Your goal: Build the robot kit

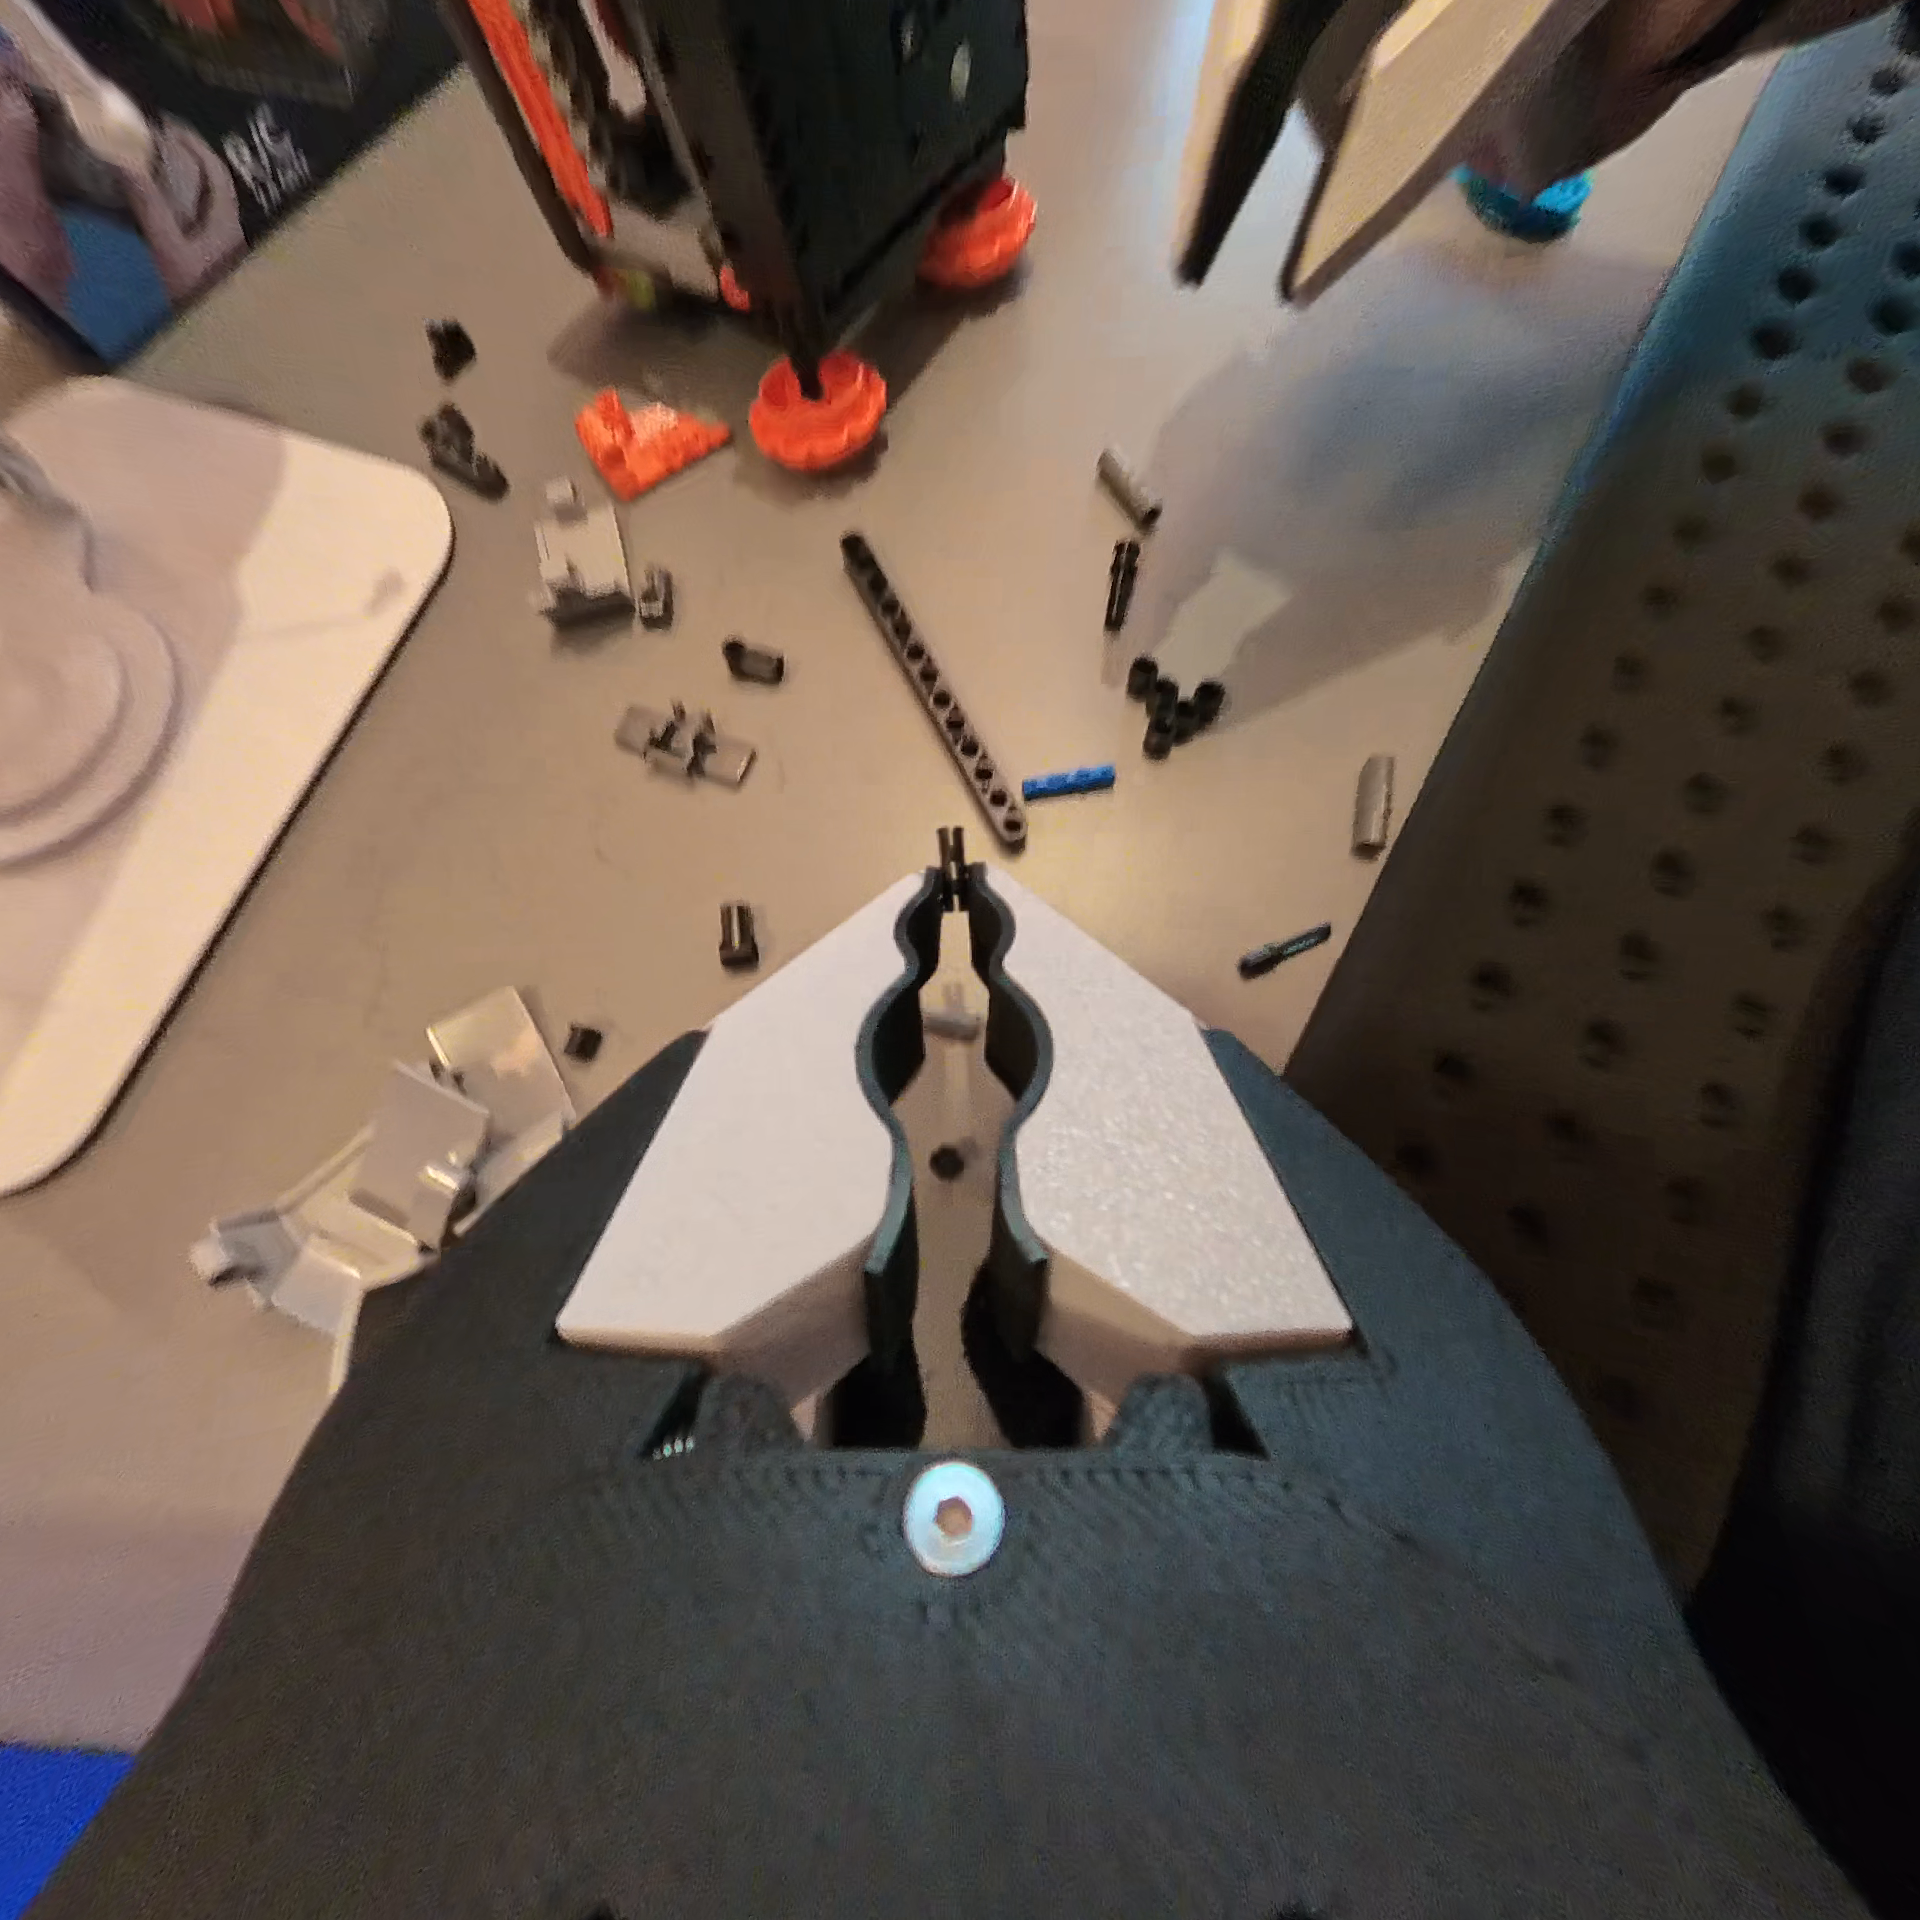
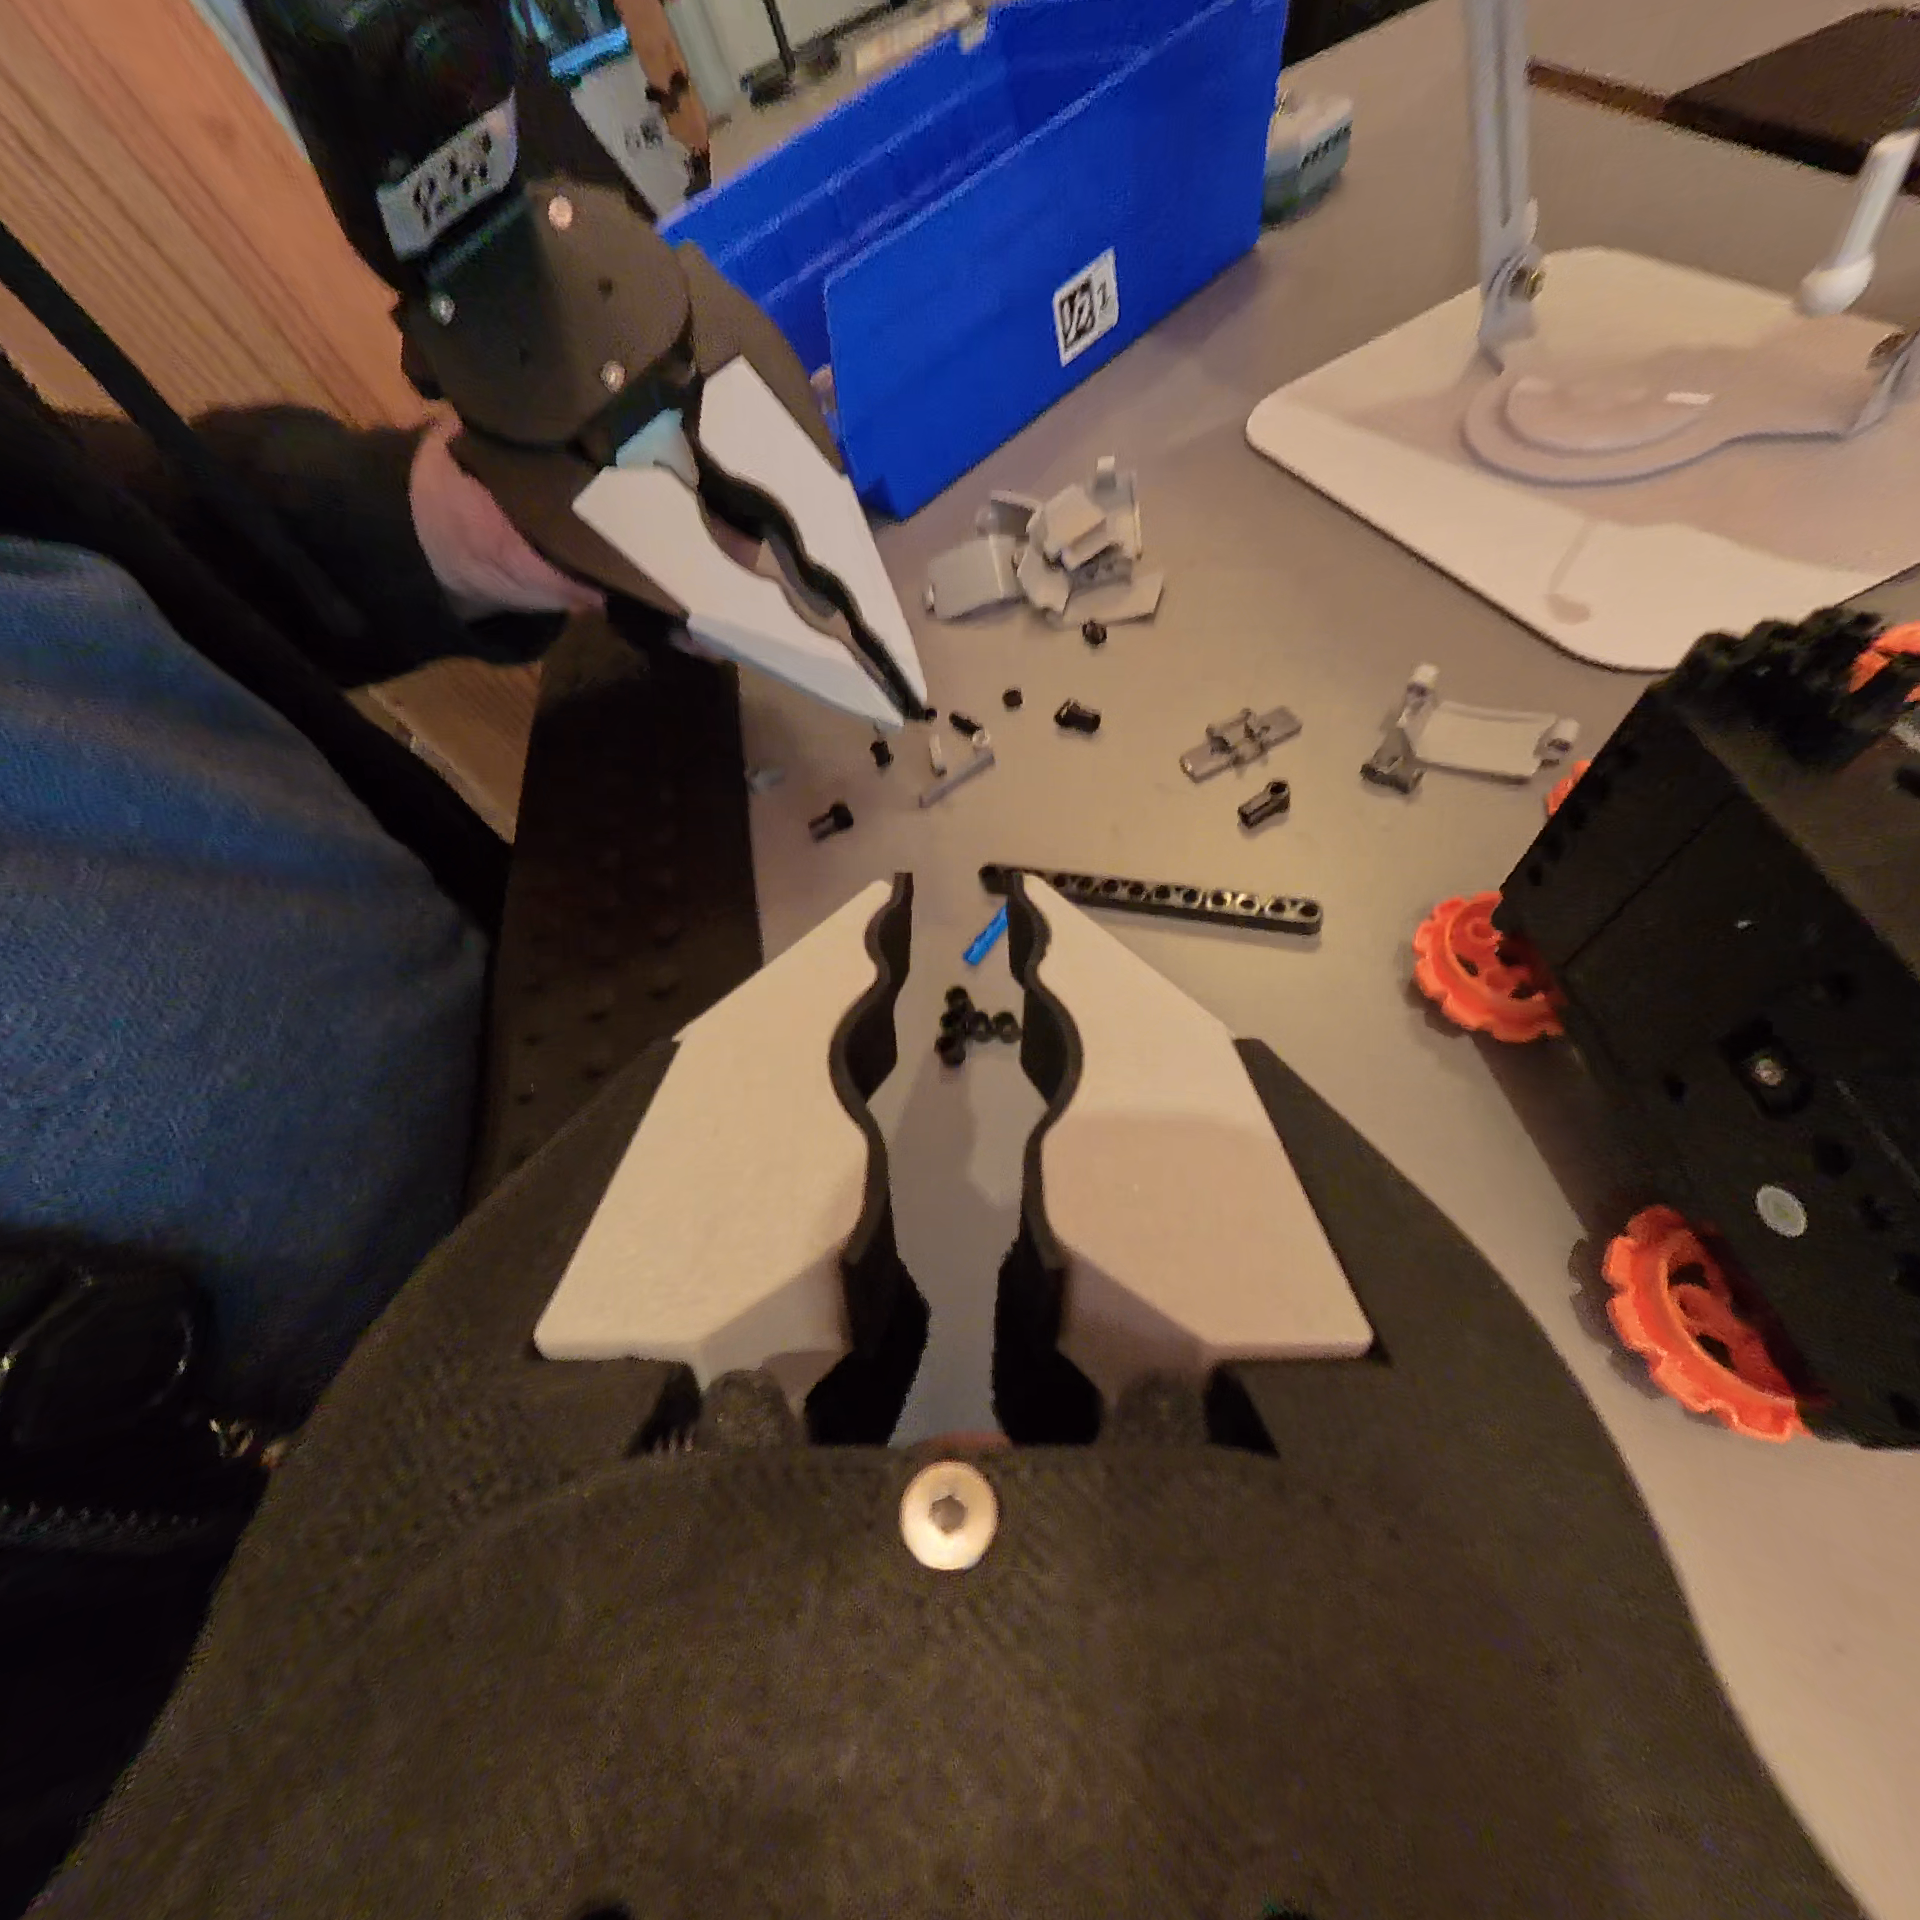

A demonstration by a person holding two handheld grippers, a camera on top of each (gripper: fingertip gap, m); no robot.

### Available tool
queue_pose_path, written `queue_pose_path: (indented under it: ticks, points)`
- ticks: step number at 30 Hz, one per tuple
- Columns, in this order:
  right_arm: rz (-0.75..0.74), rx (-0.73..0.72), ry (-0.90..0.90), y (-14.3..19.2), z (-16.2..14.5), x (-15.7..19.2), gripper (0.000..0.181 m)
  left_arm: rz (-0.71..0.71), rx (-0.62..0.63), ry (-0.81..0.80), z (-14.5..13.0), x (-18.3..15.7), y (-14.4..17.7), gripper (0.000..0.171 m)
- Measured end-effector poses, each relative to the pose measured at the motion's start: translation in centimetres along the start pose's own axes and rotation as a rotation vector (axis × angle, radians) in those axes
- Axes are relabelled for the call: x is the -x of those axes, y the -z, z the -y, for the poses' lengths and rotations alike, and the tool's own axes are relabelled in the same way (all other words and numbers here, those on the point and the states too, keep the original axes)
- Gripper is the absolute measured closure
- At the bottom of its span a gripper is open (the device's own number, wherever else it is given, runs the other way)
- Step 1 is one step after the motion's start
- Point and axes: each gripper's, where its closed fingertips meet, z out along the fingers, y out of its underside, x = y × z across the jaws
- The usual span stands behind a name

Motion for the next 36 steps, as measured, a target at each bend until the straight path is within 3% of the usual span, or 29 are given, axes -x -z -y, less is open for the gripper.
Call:
queue_pose_path:
  ticks: [7,13,36]
  points:
    - [0.0,-0.121,-0.077,-0.4,2.6,-0.3,0.165,-0.012,-0.12,-0.091,4.6,-0.8,-0.6,0.168]
    - [0.029,-0.186,-0.139,-0.3,3.3,-0.4,0.165,-0.036,-0.168,-0.158,7.1,-1.6,-1.3,0.168]
    - [0.113,-0.176,-0.141,-1.6,3.8,0.4,0.172,-0.022,-0.214,-0.201,8.4,-1.4,-1.3,0.168]
